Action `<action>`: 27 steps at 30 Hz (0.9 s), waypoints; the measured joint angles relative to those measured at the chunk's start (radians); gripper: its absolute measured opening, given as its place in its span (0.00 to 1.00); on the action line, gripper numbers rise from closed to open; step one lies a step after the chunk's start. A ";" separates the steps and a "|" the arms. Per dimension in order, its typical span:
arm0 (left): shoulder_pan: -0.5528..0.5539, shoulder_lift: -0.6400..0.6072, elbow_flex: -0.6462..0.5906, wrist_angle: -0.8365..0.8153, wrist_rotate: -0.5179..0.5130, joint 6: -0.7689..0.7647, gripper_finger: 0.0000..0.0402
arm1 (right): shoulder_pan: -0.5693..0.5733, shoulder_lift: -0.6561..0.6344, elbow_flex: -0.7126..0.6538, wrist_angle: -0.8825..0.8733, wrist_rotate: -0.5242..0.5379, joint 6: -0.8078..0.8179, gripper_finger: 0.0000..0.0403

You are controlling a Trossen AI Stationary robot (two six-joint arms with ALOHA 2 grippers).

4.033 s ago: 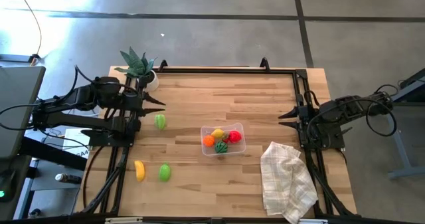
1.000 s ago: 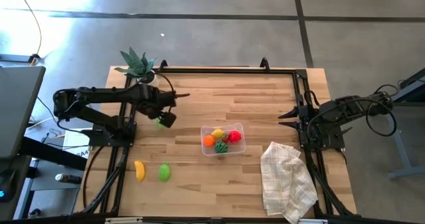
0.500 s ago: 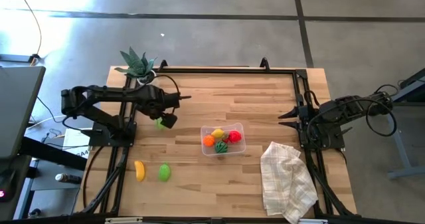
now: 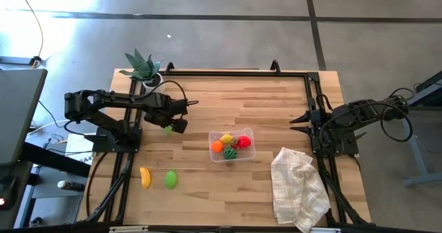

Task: Pick and placing Produce into tupperware
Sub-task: Put the green starfruit into the transparent bin

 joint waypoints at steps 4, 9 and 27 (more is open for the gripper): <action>0.000 0.000 0.000 -0.040 -0.032 -0.037 0.73 | 0.000 0.000 0.000 0.000 0.000 0.000 0.21; 0.000 0.000 0.000 -0.044 -0.049 -0.051 0.73 | 0.000 0.000 0.000 0.000 0.000 0.000 0.21; 0.000 0.035 0.000 -0.051 -0.085 -0.091 0.73 | 0.000 0.000 0.000 0.000 0.000 0.000 0.21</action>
